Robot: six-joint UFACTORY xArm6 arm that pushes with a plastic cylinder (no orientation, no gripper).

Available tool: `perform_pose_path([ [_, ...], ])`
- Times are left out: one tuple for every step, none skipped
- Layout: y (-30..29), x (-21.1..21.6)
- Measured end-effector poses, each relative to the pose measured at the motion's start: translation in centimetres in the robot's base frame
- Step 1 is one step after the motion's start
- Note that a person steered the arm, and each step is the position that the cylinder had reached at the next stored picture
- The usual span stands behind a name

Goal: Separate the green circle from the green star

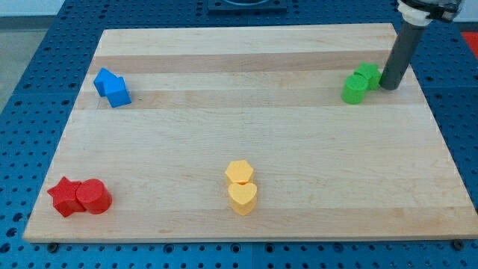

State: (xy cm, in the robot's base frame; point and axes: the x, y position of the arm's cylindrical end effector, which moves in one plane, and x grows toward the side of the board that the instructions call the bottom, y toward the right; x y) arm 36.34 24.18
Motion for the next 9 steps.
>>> perform_pose_path([
  [0.0, -0.1],
  [0.0, -2.1],
  [0.0, -1.8],
  [-0.4, -0.8],
  [-1.6, 1.2],
  [-2.8, 2.0],
  [-5.0, 2.0],
  [-7.0, 2.0],
  [-8.9, 2.0],
])
